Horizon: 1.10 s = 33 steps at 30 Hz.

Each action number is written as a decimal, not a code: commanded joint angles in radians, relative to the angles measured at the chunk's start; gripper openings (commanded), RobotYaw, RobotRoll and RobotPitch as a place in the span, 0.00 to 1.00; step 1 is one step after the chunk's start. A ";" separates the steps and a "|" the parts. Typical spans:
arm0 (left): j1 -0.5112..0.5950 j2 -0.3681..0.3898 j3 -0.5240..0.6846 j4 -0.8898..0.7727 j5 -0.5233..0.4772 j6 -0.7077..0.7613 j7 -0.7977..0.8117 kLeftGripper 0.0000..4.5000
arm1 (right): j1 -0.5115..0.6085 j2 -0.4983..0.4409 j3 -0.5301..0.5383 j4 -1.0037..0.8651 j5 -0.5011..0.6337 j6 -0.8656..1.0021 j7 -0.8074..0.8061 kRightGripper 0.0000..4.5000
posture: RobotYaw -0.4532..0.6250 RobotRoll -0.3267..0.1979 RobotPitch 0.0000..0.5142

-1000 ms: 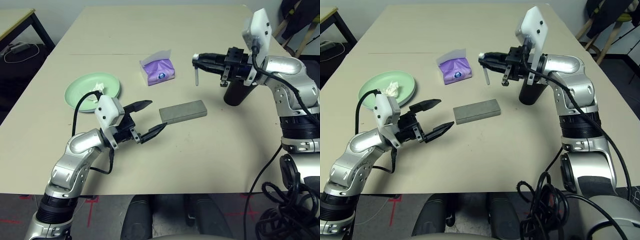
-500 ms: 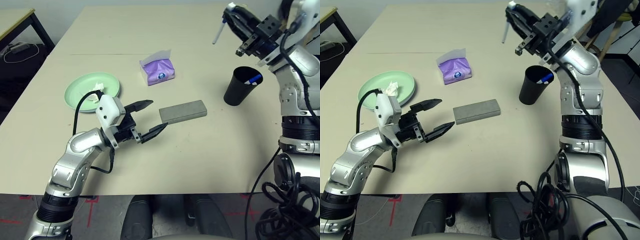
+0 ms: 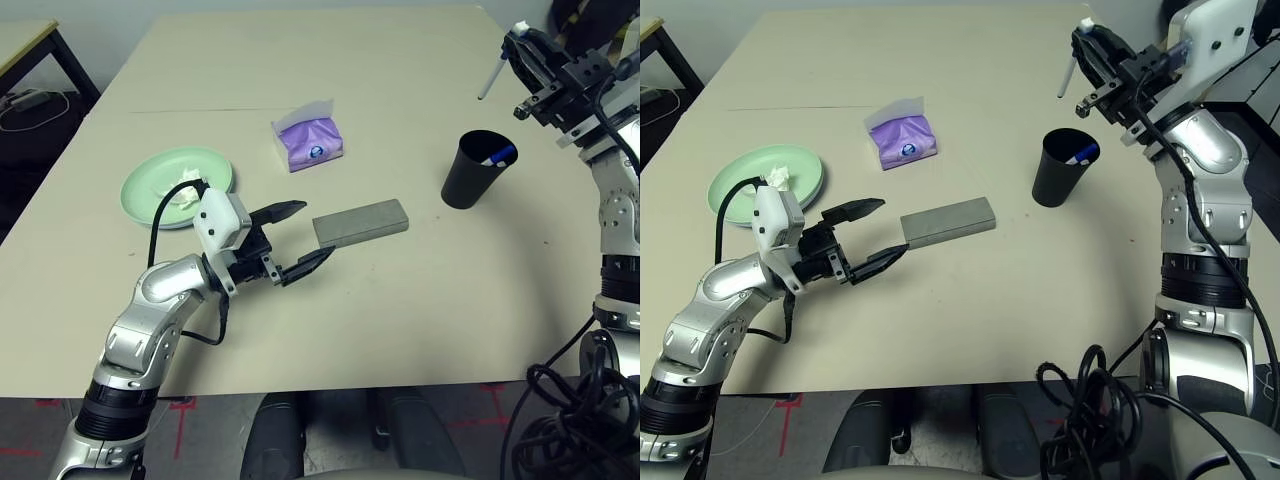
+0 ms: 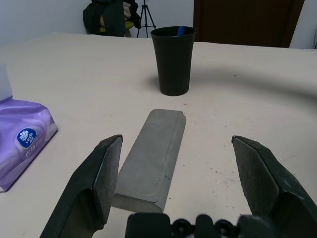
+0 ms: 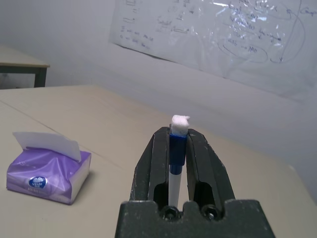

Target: Organize and tidy the items on the table.

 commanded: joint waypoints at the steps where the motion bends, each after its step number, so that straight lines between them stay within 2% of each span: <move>1: 0.005 0.001 -0.010 -0.002 0.009 -0.004 -0.008 1.00 | 0.034 -0.018 -0.017 -0.048 0.015 0.043 -0.020 0.07 | 0.39 0.62 0.33; 16: 0.008 0.006 -0.008 -0.006 0.009 0.000 -0.009 1.00 | 0.103 -0.044 0.011 -0.070 -0.008 0.222 -0.074 0.07 | 0.39 0.62 0.33; 28: 0.003 0.005 -0.010 -0.001 0.011 -0.003 -0.010 1.00 | 0.120 -0.049 0.042 -0.047 -0.047 0.273 -0.077 0.07 | 0.39 0.62 0.32; 29: 0.003 0.005 -0.009 0.000 0.011 -0.004 -0.010 1.00 | 0.120 -0.048 0.046 -0.046 -0.050 0.270 -0.077 0.24 | 0.39 0.62 0.32; 33: 0.001 0.003 -0.011 0.001 0.014 -0.005 -0.007 1.00 | 0.121 -0.046 0.057 -0.039 -0.060 0.261 -0.073 0.56 | 0.40 0.62 0.32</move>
